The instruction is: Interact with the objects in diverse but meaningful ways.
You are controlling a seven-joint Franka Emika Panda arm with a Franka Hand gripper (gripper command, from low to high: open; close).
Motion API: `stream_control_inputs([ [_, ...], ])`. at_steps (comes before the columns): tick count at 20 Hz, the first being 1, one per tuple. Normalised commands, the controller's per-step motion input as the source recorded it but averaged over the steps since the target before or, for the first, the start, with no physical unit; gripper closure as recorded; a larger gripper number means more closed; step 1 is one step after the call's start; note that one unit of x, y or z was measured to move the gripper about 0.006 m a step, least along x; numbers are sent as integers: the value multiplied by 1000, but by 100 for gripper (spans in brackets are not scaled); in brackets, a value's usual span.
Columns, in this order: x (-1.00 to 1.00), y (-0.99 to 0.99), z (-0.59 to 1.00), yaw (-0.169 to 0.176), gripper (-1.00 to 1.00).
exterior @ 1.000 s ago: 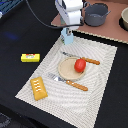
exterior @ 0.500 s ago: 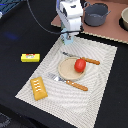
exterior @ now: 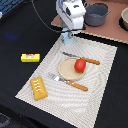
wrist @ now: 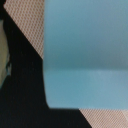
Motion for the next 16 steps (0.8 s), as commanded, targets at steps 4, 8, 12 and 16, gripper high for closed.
stream_control_inputs([
  [4, 44, 3, -196, 37, 100],
  [8, 0, 0, -50, 11, 100],
  [12, -19, 0, 341, 7, 100],
  [16, -55, -1, 200, 21, 100],
])
